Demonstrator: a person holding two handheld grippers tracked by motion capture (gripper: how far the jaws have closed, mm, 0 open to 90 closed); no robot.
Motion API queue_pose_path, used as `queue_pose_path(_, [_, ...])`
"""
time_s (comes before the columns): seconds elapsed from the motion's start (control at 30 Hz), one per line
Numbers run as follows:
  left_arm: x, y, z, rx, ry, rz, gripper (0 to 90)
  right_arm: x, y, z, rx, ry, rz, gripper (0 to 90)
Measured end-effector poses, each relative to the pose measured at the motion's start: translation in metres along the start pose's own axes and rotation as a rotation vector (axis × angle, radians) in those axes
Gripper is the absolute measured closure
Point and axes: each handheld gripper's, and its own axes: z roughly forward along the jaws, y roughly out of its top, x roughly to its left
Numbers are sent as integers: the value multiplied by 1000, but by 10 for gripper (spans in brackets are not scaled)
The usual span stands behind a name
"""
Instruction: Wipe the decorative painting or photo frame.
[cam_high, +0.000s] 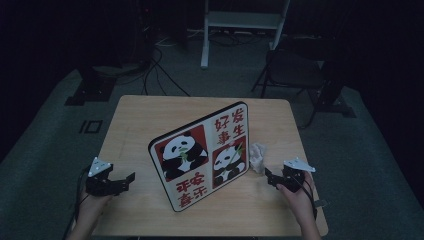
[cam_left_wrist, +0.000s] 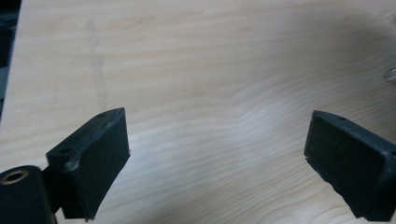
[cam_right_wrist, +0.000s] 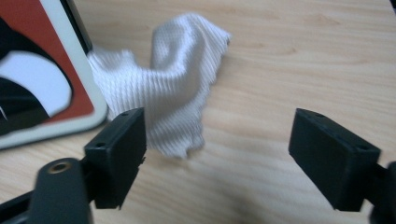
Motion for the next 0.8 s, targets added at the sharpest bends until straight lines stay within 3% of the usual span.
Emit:
queue_pose_path(0.23, [8,-14,8,50,52,-29,32,-2,-12,-4,8,-48,26,163])
queue_pose_path(0.27, [11,-17,10,61,76,-39,32,-4,-16,-6,13,-61,39,163])
queue_pose_path(0.5, [17,-24,13,85,124,-60,32,-12,-27,-12,28,-93,72,164])
queue_pose_path(0.53, [20,-27,14,91,144,-62,32,-15,-30,-14,35,-113,79,164])
queue_pose_path(0.8, [26,-35,14,116,216,-102,32,-24,-42,-21,49,-142,112,163])
